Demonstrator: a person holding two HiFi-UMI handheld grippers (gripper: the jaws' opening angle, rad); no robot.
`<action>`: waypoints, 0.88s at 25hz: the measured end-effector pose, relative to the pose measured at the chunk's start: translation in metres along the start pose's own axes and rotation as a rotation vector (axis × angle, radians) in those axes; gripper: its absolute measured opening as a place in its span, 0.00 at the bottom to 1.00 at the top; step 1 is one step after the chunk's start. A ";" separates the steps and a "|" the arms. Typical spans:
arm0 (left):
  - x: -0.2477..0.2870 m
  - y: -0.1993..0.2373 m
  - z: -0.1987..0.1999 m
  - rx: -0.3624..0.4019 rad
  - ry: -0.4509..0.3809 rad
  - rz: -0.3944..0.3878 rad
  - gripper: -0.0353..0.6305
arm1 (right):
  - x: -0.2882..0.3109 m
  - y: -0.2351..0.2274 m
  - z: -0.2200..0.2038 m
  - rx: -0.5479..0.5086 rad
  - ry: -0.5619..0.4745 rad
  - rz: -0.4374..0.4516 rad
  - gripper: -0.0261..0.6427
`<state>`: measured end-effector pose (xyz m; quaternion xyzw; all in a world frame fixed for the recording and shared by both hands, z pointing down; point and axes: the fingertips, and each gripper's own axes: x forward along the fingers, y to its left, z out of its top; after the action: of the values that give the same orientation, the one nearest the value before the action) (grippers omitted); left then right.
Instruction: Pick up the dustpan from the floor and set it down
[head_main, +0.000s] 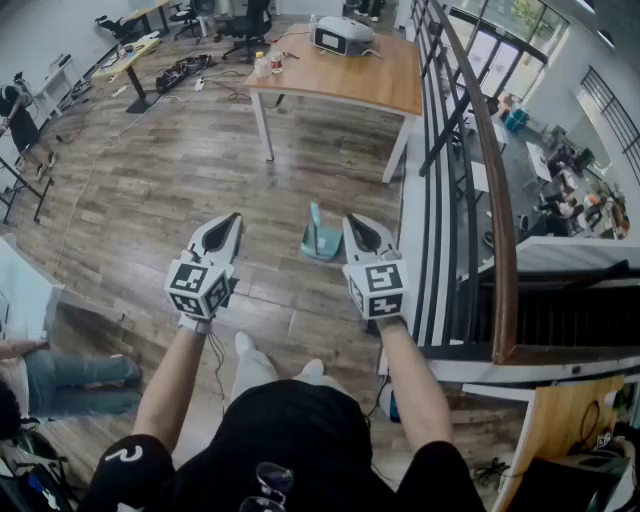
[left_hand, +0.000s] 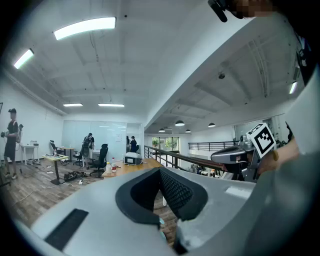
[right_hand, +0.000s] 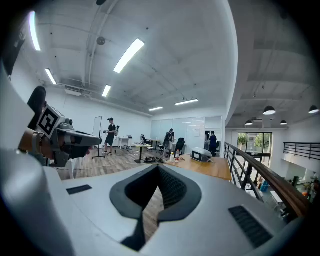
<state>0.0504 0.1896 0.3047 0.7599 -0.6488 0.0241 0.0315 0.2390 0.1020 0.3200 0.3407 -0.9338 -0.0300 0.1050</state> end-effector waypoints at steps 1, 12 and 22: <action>0.000 0.001 -0.001 0.000 0.001 0.000 0.05 | 0.001 0.002 0.000 0.007 0.003 0.002 0.03; 0.010 -0.004 -0.006 0.008 0.009 -0.007 0.05 | 0.004 0.001 -0.005 0.013 0.010 0.005 0.03; 0.021 -0.010 -0.026 -0.005 0.041 -0.014 0.05 | 0.013 -0.001 -0.025 0.031 0.040 0.018 0.03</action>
<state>0.0639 0.1725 0.3322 0.7639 -0.6425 0.0379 0.0469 0.2353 0.0931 0.3464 0.3345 -0.9348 -0.0076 0.1187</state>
